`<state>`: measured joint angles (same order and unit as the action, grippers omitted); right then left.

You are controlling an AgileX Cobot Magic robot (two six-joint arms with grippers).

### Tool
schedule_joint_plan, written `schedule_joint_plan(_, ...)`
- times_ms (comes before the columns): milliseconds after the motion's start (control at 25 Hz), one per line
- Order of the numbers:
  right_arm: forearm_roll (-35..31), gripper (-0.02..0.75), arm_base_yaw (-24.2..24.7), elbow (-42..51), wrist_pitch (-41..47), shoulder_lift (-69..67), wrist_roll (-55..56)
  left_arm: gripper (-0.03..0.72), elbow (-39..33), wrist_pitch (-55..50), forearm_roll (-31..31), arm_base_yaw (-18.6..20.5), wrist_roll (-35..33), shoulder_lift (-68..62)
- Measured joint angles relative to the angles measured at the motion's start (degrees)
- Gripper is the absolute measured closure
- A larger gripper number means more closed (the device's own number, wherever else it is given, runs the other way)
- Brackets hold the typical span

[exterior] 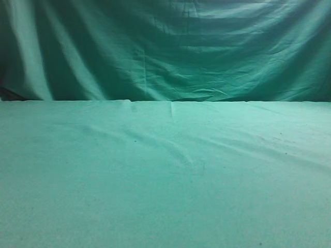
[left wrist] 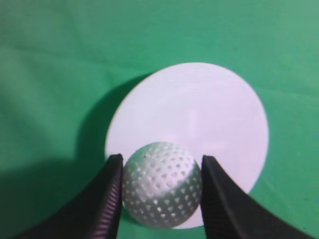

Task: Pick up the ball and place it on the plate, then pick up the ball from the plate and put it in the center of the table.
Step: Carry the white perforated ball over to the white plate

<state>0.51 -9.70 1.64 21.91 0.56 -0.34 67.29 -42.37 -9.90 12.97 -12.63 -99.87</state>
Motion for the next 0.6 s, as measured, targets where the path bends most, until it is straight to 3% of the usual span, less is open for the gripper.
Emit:
schedule_joint_plan(200,0.0,0.738,0.0,0.0,0.0,0.0,0.0,0.386,0.0,0.29,-1.89,0.0,-4.37,-0.49)
schedule_joint_plan(600,0.0,0.738,0.0,0.0,0.0,0.0,0.0,0.386,0.0,0.86,5.54,0.0,-1.53,-0.49)
